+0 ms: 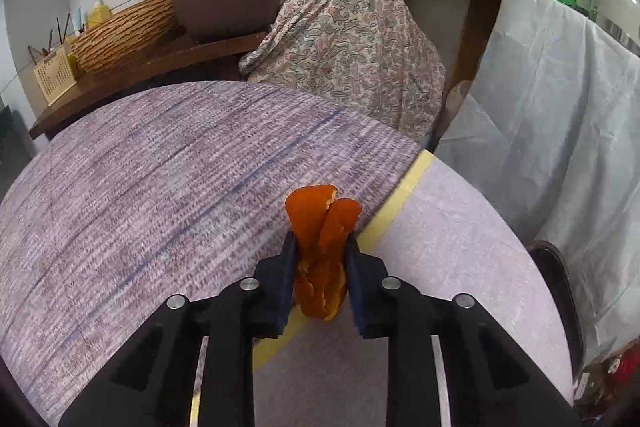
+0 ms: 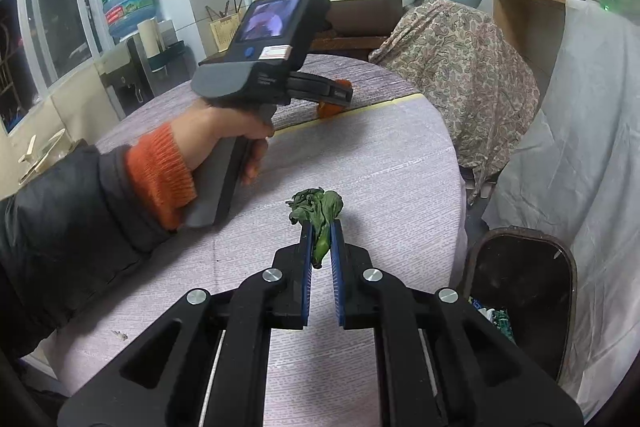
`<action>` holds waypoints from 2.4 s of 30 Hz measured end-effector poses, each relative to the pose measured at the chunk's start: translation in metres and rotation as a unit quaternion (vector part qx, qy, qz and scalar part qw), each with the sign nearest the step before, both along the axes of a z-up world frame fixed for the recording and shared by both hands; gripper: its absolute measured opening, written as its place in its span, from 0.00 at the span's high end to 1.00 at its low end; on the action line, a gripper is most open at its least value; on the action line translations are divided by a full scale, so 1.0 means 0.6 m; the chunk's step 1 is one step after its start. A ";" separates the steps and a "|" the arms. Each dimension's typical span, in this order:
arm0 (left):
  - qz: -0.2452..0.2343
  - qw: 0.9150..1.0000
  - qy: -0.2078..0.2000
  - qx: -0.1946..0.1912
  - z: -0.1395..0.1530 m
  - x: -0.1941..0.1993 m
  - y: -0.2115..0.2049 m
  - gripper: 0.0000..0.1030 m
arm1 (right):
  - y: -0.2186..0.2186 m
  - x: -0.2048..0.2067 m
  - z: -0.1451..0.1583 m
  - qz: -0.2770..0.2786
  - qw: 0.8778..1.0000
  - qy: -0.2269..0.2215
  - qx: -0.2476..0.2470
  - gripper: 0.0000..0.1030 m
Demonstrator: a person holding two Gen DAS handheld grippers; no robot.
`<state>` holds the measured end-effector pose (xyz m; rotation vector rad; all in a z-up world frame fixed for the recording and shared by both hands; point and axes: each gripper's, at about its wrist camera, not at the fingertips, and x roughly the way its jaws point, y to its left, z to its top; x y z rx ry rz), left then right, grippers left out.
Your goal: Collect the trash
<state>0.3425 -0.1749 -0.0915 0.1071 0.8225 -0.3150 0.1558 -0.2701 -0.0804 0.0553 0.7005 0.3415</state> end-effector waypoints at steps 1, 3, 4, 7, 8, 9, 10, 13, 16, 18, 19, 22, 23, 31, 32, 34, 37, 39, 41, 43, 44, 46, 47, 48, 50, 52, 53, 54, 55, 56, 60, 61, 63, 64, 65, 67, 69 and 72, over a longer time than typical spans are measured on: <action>-0.002 1.000 -0.007 -0.003 0.003 -0.012 0.003 0.79 | -0.003 0.001 0.000 -0.001 1.000 -0.001 0.004 0.91; -0.010 1.000 -0.024 -0.004 0.011 -0.039 0.007 0.80 | -0.003 -0.003 -0.003 -0.005 1.000 -0.003 0.007 0.91; -0.015 0.999 -0.031 -0.004 0.014 -0.050 0.008 0.80 | -0.002 -0.006 -0.004 -0.006 1.000 -0.004 0.008 0.91; -0.034 0.998 -0.039 -0.025 0.027 -0.092 0.015 0.80 | -0.009 -0.017 -0.006 -0.014 1.000 -0.006 0.018 0.91; -0.038 0.998 -0.039 -0.033 0.031 -0.104 0.019 0.80 | -0.011 -0.021 -0.006 -0.017 1.000 -0.006 0.020 0.91; -0.041 0.998 -0.038 -0.040 0.034 -0.115 0.021 0.80 | -0.015 -0.026 -0.007 -0.023 0.999 -0.008 0.022 0.91; -0.046 0.997 -0.034 -0.050 0.037 -0.130 0.025 0.80 | -0.018 -0.031 -0.007 -0.027 0.999 -0.009 0.024 0.91; -0.061 0.995 -0.030 -0.067 0.046 -0.161 0.024 0.80 | -0.030 -0.052 -0.007 -0.041 0.998 -0.012 0.036 0.91; -0.078 0.993 -0.035 -0.078 0.055 -0.197 0.013 0.80 | -0.047 -0.077 -0.007 -0.058 0.998 -0.020 0.035 0.91; -0.091 0.992 -0.033 -0.087 0.061 -0.218 0.001 0.80 | -0.065 -0.101 -0.007 -0.078 0.996 -0.029 0.032 0.91; -0.099 0.990 -0.032 -0.091 0.065 -0.229 -0.007 0.80 | -0.076 -0.109 -0.006 -0.086 0.995 -0.033 0.034 0.91; -0.128 0.986 -0.032 -0.103 0.078 -0.263 -0.037 0.80 | -0.121 -0.138 -0.001 -0.126 0.990 -0.046 0.035 0.91; -0.142 0.984 -0.032 -0.106 0.083 -0.275 -0.053 0.80 | -0.137 -0.146 0.000 -0.142 0.988 -0.049 0.031 0.90; -0.224 0.970 0.005 -0.098 0.065 -0.321 -0.213 0.80 | -0.277 -0.152 -0.054 -0.264 0.964 -0.014 -0.001 0.90; -0.231 0.969 0.011 -0.092 0.058 -0.318 -0.229 0.80 | -0.290 -0.145 -0.065 -0.269 0.963 -0.003 -0.001 0.90; -0.242 0.968 0.018 -0.064 0.036 -0.316 -0.271 0.80 | -0.318 -0.135 -0.097 -0.279 0.960 0.018 0.010 0.90; -0.238 0.969 0.054 -0.043 -0.010 -0.298 -0.314 0.76 | -0.347 -0.124 -0.138 -0.290 0.956 0.036 0.037 0.89; -0.231 0.970 0.073 -0.029 -0.036 -0.291 -0.334 0.72 | -0.360 -0.118 -0.159 -0.301 0.952 0.050 0.039 0.79; -0.225 0.971 0.081 -0.023 -0.047 -0.283 -0.342 0.68 | -0.366 -0.119 -0.176 -0.310 0.948 0.058 0.038 0.55; -0.219 0.973 0.076 -0.022 -0.051 -0.280 -0.344 0.49 | -0.370 -0.128 -0.187 -0.321 0.945 0.054 0.031 0.44; -0.218 0.973 0.067 -0.021 -0.050 -0.282 -0.342 0.44 | -0.371 -0.129 -0.191 -0.324 0.944 0.054 0.027 0.44; -0.219 0.974 0.048 -0.018 -0.046 -0.291 -0.341 0.34 | -0.374 -0.135 -0.199 -0.328 0.943 0.059 0.022 0.41; -0.220 0.974 0.042 -0.018 -0.042 -0.294 -0.340 0.31 | -0.372 -0.136 -0.200 -0.330 0.942 0.058 0.022 0.37; -0.220 0.975 0.039 -0.018 -0.037 -0.297 -0.339 0.27 | -0.372 -0.138 -0.201 -0.334 0.941 0.057 0.020 0.37; -0.220 0.975 0.027 -0.025 -0.019 -0.307 -0.327 0.26 | -0.370 -0.140 -0.198 -0.341 0.938 0.056 0.014 0.37; -0.222 0.974 0.005 -0.037 0.009 -0.319 -0.305 0.19 | -0.358 -0.141 -0.181 -0.344 0.938 0.044 0.007 0.36; -0.221 0.974 -0.011 -0.041 0.025 -0.327 -0.290 0.17 | -0.354 -0.144 -0.173 -0.344 0.938 0.038 0.004 0.32; -0.220 0.974 -0.023 -0.044 0.038 -0.333 -0.277 0.13 | -0.343 -0.146 -0.158 -0.345 0.938 0.028 -0.001 0.24; -0.220 0.973 -0.042 -0.048 0.055 -0.343 -0.254 0.11 | -0.334 -0.151 -0.145 -0.345 0.939 0.017 -0.005 0.23; -0.217 0.973 -0.059 -0.051 0.070 -0.352 -0.233 0.09 | -0.322 -0.155 -0.131 -0.342 0.940 0.003 -0.006 0.23; -0.190 0.973 -0.116 -0.061 0.118 -0.393 -0.133 0.05 | -0.259 -0.170 -0.061 -0.322 0.946 -0.046 -0.008 0.09; -0.180 0.973 -0.130 -0.062 0.128 -0.404 -0.103 0.05 | -0.244 -0.178 -0.045 -0.317 0.946 -0.061 -0.012 0.08; -0.153 0.972 -0.165 -0.061 0.144 -0.432 -0.041 0.05 | -0.211 -0.196 -0.013 -0.308 0.947 -0.093 -0.025 0.06; -0.140 0.972 -0.180 -0.063 0.149 -0.443 -0.015 0.05 | -0.191 -0.206 0.004 -0.306 0.945 -0.109 -0.035 0.06; -0.124 0.970 -0.197 -0.066 0.152 -0.457 0.015 0.05 | -0.173 -0.214 0.019 -0.303 0.944 -0.122 -0.041 0.06; -0.091 0.971 -0.211 -0.068 0.156 -0.478 0.063 0.05 | -0.137 -0.230 0.046 -0.287 0.946 -0.147 -0.042 0.06; -0.058 0.973 -0.213 -0.072 0.156 -0.495 0.103 0.05 | -0.102 -0.244 0.067 -0.277 0.946 -0.164 -0.041 0.06; -0.019 0.971 -0.223 -0.086 0.157 -0.520 0.147 0.05 | -0.060 -0.258 0.085 -0.280 0.943 -0.172 -0.055 0.06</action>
